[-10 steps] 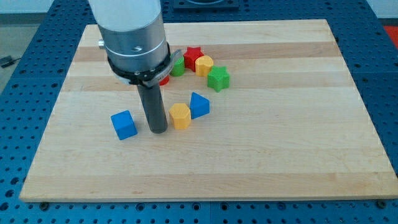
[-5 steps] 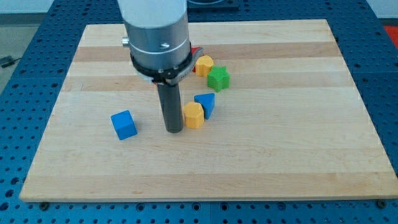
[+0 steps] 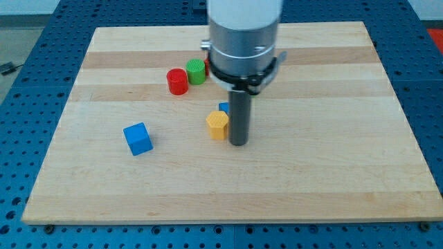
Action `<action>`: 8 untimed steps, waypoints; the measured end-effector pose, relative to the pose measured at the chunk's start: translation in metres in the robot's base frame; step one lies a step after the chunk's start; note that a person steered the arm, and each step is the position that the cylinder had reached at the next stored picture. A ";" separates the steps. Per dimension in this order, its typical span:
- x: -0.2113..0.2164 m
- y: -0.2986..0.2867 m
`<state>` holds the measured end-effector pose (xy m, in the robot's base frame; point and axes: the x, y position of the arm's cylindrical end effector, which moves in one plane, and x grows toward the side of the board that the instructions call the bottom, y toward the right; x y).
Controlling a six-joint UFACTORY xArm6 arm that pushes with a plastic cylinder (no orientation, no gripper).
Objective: Move the yellow hexagon diagonal to the red circle
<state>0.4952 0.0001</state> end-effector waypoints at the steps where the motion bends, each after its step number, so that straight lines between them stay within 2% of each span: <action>1: -0.005 -0.002; 5: -0.036 -0.003; 6: -0.036 -0.012; 8: -0.025 0.014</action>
